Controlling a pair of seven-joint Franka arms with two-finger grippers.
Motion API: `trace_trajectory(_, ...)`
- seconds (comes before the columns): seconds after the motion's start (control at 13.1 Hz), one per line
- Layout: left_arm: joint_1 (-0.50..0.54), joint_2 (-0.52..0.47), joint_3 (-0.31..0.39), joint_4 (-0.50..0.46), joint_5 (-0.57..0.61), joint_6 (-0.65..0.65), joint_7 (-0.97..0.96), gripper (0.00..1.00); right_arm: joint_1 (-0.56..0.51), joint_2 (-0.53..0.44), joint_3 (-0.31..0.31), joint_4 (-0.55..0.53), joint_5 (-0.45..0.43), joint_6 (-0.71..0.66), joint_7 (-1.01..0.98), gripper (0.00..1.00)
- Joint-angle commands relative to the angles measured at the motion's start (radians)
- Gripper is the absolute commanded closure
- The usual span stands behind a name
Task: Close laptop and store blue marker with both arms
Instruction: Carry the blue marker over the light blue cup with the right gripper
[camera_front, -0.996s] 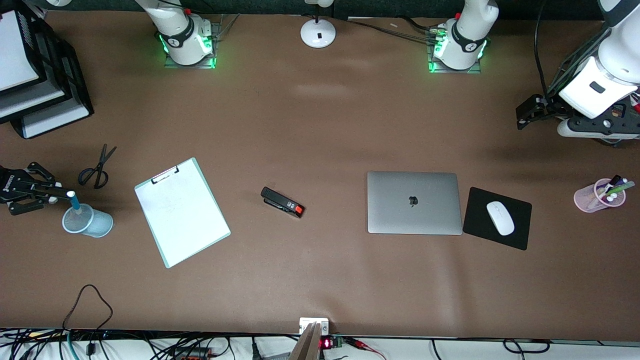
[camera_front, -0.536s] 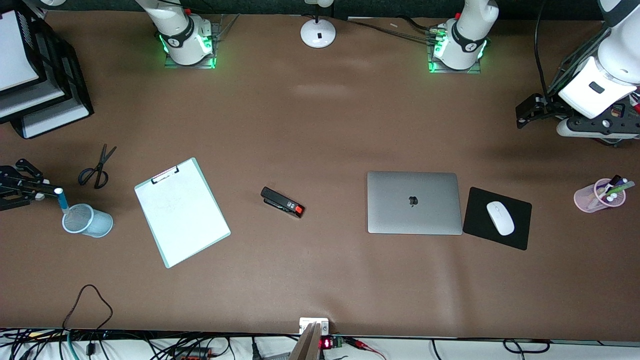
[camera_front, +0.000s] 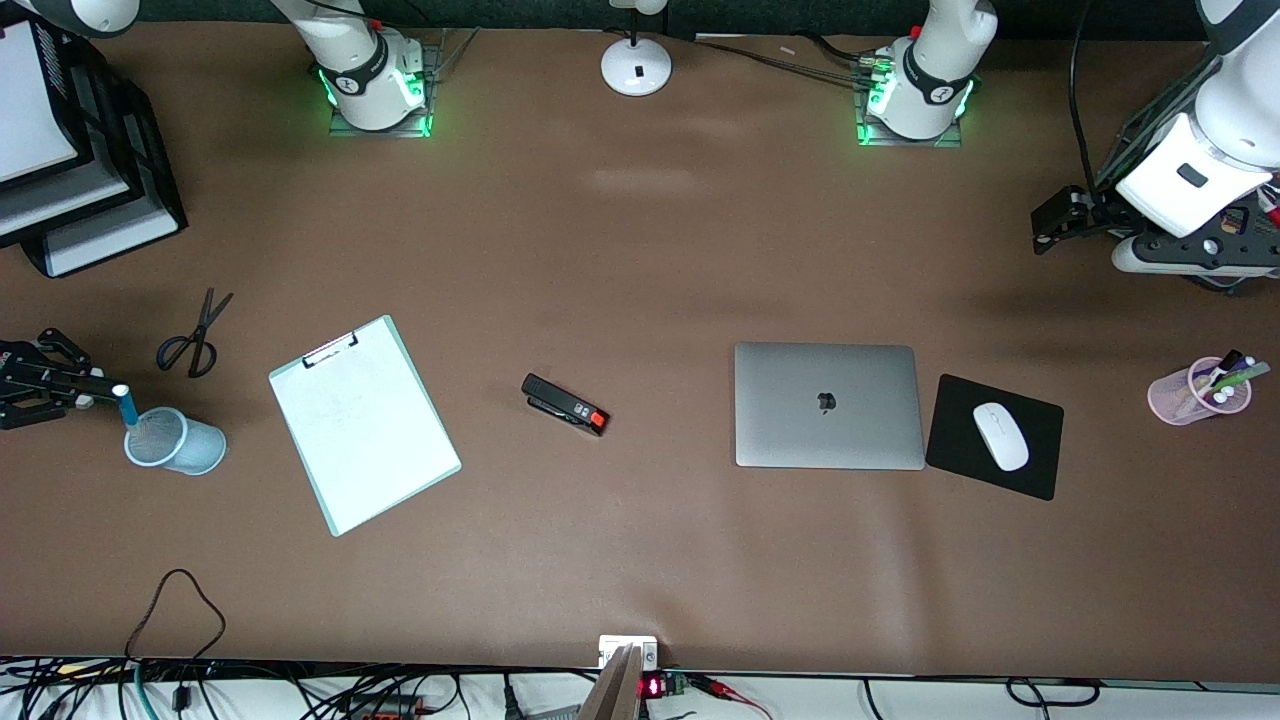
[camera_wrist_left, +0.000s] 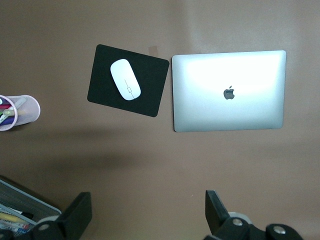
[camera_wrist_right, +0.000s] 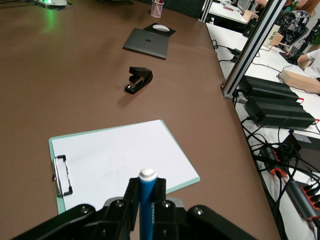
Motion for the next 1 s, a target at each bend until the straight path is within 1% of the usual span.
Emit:
trace_trajectory(0.0, -0.003, -0.006, 0.008, 0.023, -0.022, -0.017, 0.024, 0.0, -0.023, 0.041, 0.01, 0.05, 0.019, -0.011, -0.026, 1.0)
trace_trajectory(0.46, -0.004, -0.006, 0.007, 0.024, -0.02, -0.031, 0.024, 0.0, -0.033, 0.093, 0.007, 0.048, 0.008, -0.006, -0.032, 1.0)
trace_trajectory(0.69, -0.006, -0.006, 0.005, 0.024, -0.02, -0.032, 0.024, 0.0, -0.035, 0.104, 0.007, 0.048, 0.002, 0.03, -0.069, 1.0)
trace_trajectory(0.92, -0.006, -0.006, 0.005, 0.024, -0.02, -0.032, 0.024, 0.0, -0.036, 0.139, 0.009, 0.048, 0.003, 0.037, -0.07, 1.0)
